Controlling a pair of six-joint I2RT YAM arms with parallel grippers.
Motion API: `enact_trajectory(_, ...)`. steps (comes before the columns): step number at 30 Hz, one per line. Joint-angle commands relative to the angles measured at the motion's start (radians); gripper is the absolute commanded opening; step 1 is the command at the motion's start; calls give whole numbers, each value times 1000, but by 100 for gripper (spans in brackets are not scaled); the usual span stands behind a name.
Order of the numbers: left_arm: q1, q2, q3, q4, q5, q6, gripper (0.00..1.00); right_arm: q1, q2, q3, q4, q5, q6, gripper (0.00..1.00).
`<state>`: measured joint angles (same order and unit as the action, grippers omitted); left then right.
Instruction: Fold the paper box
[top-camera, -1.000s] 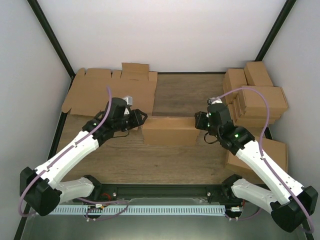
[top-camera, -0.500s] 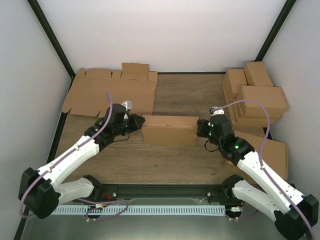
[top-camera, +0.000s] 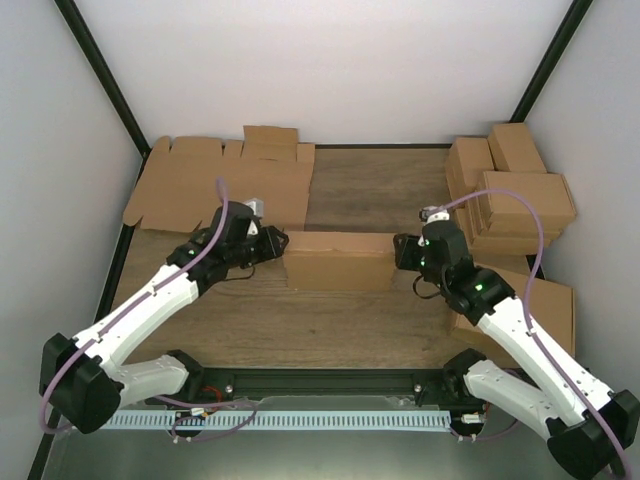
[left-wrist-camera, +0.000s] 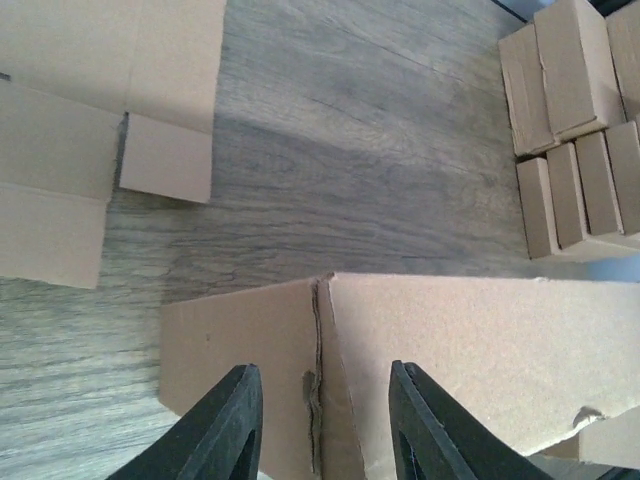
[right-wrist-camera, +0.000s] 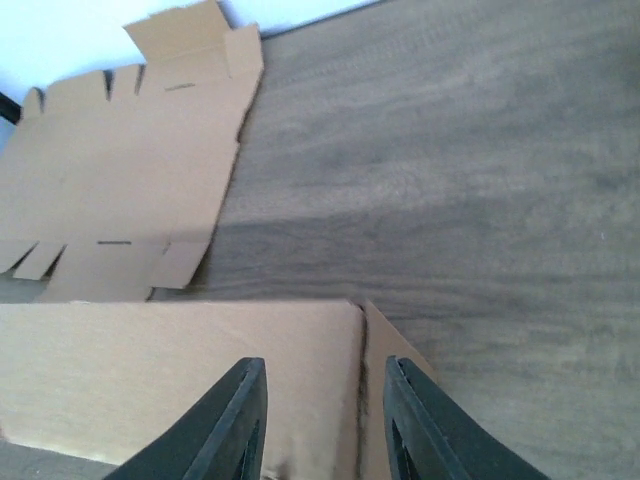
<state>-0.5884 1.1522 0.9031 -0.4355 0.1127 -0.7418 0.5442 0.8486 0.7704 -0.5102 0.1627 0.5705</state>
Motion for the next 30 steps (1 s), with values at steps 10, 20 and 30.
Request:
enact_trajectory(10,56,0,149,-10,237,64,4,-106,69,219,25,-389,-148,1)
enact_trajectory(20,112,37,-134,249,393,-10,4,-334,125,-107,309,-828,-90,1)
enact_trajectory(30,114,27,-62,140,320,55,4,-386,105,-61,280,-858,-135,1)
